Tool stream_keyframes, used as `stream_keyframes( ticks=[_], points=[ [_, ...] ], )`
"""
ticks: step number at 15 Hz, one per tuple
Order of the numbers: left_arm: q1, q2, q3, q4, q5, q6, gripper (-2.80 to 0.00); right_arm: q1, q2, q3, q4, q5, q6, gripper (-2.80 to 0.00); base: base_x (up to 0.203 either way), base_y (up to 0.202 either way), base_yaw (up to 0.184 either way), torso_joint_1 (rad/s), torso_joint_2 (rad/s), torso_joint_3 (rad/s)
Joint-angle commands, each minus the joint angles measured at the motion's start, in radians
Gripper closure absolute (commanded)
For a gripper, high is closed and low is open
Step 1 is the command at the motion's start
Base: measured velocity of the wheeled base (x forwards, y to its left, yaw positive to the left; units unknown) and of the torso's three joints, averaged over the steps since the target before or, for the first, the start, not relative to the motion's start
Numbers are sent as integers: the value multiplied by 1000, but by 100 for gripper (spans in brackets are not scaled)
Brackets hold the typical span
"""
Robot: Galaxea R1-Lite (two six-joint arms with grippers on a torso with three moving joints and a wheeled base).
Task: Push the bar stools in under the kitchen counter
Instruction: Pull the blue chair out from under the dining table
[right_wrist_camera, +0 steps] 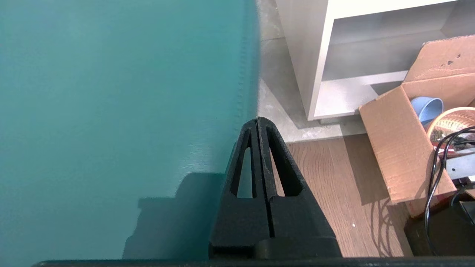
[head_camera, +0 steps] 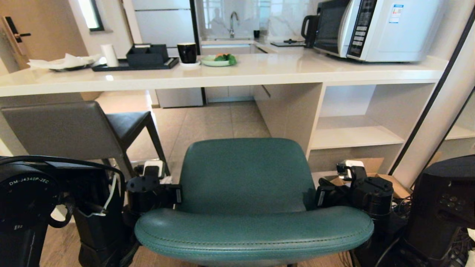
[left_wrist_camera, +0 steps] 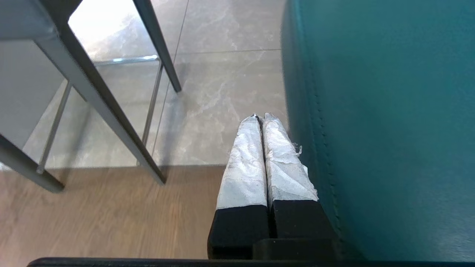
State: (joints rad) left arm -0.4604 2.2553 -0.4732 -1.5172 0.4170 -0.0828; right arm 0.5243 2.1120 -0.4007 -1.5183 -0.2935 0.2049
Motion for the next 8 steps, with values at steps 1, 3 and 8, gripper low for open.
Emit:
stream_keyframes(
  ticks=[1, 3, 8],
  points=[
    [13, 12, -27, -13, 5, 10, 0, 36, -24, 12, -10, -1, 1, 0, 0, 0, 0, 0, 0, 0],
    [27, 20, -56, -13, 1, 19, 0, 44, -57, 43, -7, -1, -1, 0, 0, 0, 0, 0, 0, 0],
    [40, 61, -78, -13, -1, 32, 0, 42, -136, 60, 45, 0, -11, 0, 0, 0, 0, 0, 0, 0]
  ],
)
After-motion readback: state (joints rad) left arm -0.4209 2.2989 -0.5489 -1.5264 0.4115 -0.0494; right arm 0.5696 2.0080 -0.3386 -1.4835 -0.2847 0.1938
